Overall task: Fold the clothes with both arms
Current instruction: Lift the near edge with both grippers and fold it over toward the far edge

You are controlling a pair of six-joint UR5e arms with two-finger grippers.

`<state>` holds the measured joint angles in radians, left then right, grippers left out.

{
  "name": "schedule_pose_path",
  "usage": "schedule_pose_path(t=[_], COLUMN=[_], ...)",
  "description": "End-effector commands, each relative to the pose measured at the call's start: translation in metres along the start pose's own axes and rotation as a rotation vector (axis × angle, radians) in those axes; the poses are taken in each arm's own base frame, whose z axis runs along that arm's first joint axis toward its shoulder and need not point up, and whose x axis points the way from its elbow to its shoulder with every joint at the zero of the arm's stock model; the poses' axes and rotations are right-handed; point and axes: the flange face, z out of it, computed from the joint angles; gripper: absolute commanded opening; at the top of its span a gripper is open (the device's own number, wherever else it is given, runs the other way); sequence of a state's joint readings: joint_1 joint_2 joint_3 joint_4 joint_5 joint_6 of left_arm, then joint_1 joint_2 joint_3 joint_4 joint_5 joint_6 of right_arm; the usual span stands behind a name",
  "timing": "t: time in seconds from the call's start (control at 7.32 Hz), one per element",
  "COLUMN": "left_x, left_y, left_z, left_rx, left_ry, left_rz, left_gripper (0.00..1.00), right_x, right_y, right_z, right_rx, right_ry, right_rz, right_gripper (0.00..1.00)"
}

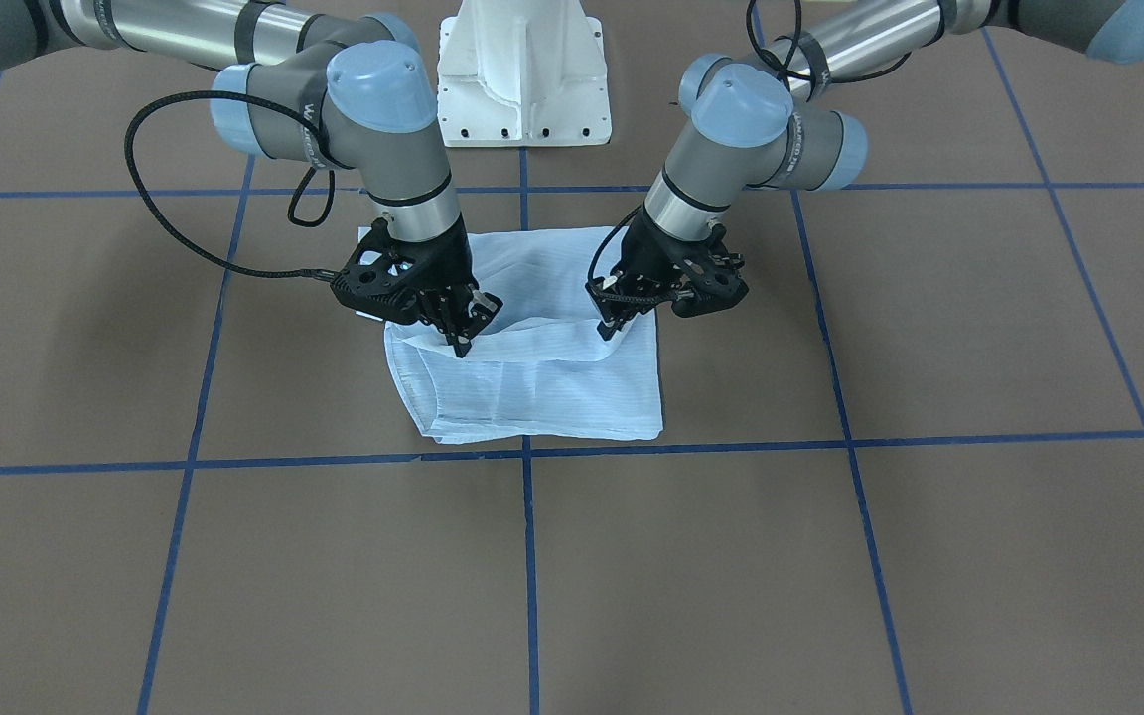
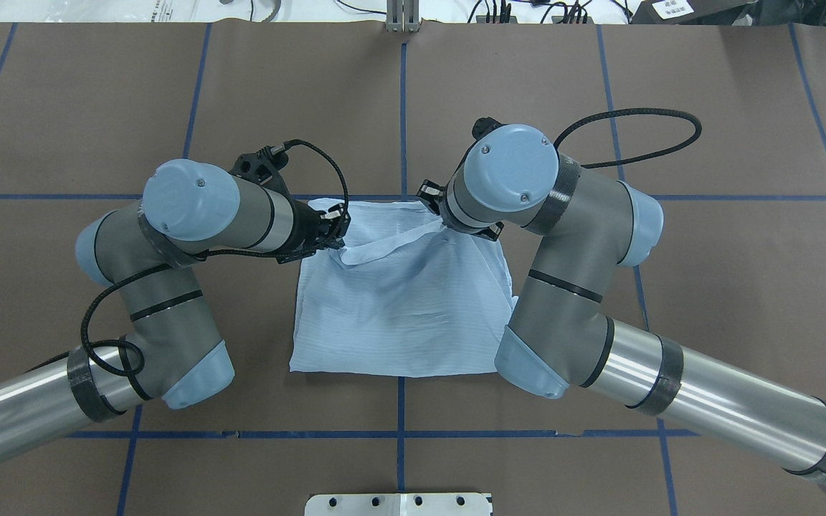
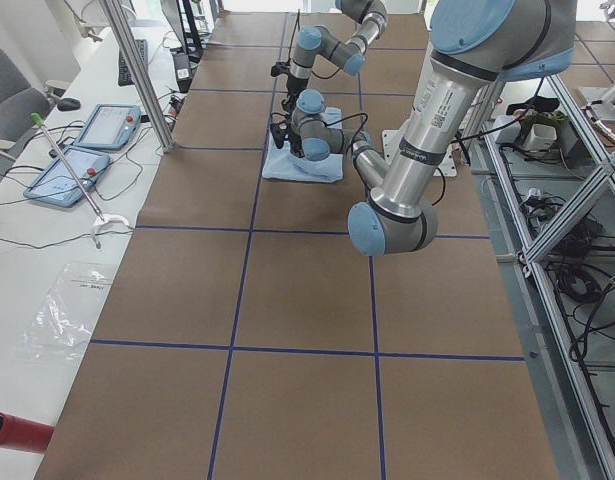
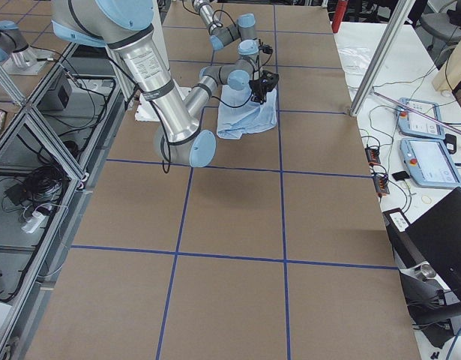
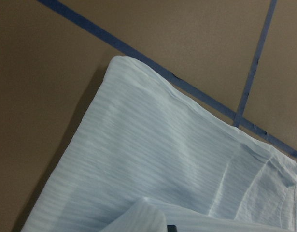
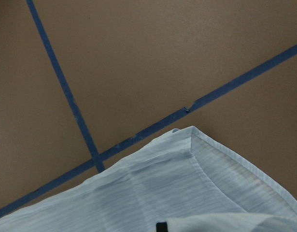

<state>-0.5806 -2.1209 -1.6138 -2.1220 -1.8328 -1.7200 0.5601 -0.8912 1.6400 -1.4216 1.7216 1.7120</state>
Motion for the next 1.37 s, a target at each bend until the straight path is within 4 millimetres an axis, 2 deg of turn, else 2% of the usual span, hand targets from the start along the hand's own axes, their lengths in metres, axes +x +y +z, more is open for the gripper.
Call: schedule_pose_path(t=[0.0,0.41,0.68,1.23], left_x=[-0.005,-0.006,-0.005,-0.007], left_y=[-0.030,-0.042,-0.046,-0.053], left_z=[-0.001,0.020,0.019,0.018], left_rx=[0.040,0.045,0.050,0.059], left_ry=[-0.012,-0.011,-0.008,-0.010], left_rz=[0.006,0.002,0.000,-0.005], left_gripper=[0.00,0.00,0.00,0.00], right_x=[0.002,0.001,-0.011,-0.017], right_y=[-0.004,-0.010,-0.019,-0.028], right_z=[0.009,0.017,0.038,0.047], right_rx=[0.004,0.008,0.014,0.017], right_ry=[0.018,0.006,-0.005,0.007], right_rz=[0.003,0.003,0.007,0.016], right_gripper=[0.00,0.00,0.00,0.00])
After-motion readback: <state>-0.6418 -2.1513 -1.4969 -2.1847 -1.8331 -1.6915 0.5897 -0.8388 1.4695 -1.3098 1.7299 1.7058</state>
